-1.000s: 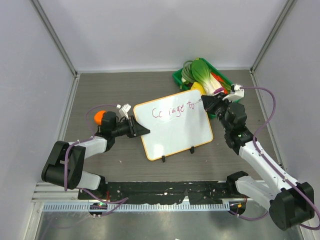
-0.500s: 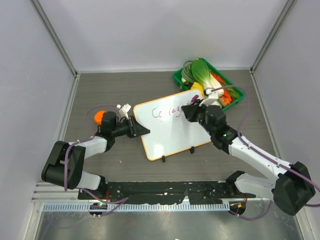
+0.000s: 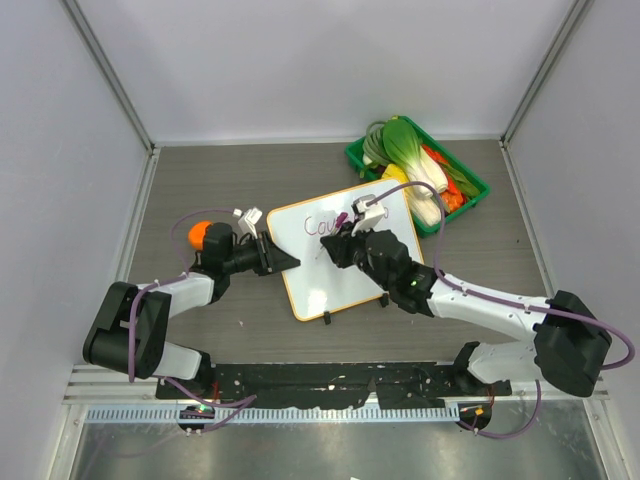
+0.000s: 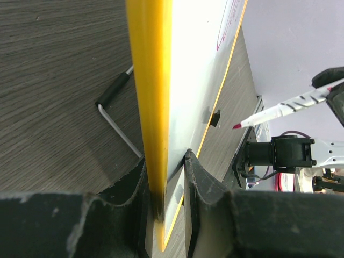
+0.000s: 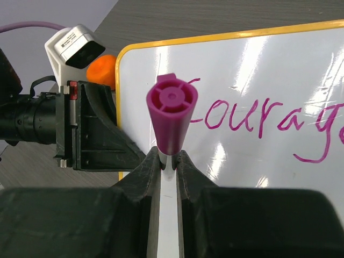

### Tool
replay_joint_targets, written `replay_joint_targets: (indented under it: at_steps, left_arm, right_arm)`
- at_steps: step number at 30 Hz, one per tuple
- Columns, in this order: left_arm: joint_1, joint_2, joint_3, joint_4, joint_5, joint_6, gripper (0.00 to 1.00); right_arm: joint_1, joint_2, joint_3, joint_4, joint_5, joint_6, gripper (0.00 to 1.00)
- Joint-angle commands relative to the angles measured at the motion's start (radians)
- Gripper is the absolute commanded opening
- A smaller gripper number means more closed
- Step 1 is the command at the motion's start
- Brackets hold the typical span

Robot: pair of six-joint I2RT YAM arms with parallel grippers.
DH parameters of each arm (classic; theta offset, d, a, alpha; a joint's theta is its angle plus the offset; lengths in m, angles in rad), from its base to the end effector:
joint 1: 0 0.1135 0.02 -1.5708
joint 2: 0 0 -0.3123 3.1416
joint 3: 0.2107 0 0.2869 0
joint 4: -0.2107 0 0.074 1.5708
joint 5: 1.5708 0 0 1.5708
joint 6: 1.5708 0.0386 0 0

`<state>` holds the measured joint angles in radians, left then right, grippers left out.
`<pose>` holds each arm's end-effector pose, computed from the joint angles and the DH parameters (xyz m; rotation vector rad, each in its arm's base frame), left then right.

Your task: Write a sentence on the whiteboard

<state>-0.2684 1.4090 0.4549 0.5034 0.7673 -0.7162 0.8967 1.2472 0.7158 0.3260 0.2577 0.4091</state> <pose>0.2557 -0.0981 0.1832 0.0520 2.1677 -1.3707 0.1962 0.2298 0.2964 -0.2526 1.8080 0.7100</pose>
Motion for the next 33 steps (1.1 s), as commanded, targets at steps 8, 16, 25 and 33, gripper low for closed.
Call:
replay_joint_targets:
  at_steps: [8,16,25,33]
  left_arm:
    - [-0.006,0.034,-0.016,-0.138,-0.184,0.138,0.00]
    - [-0.006,0.041,-0.012,-0.138,-0.183,0.136,0.00]
    - [-0.006,0.039,-0.012,-0.140,-0.183,0.138,0.00]
    - [-0.008,0.042,-0.010,-0.141,-0.178,0.136,0.00]
  right_arm:
    - [0.024,0.037,0.004,0.153,0.040,0.002,0.00]
    - [0.022,0.023,0.004,0.131,0.038,0.016,0.01]
    - [-0.008,0.018,-0.030,0.154,0.012,0.037,0.01]
    - [-0.027,0.026,-0.044,0.192,-0.041,0.065,0.01]
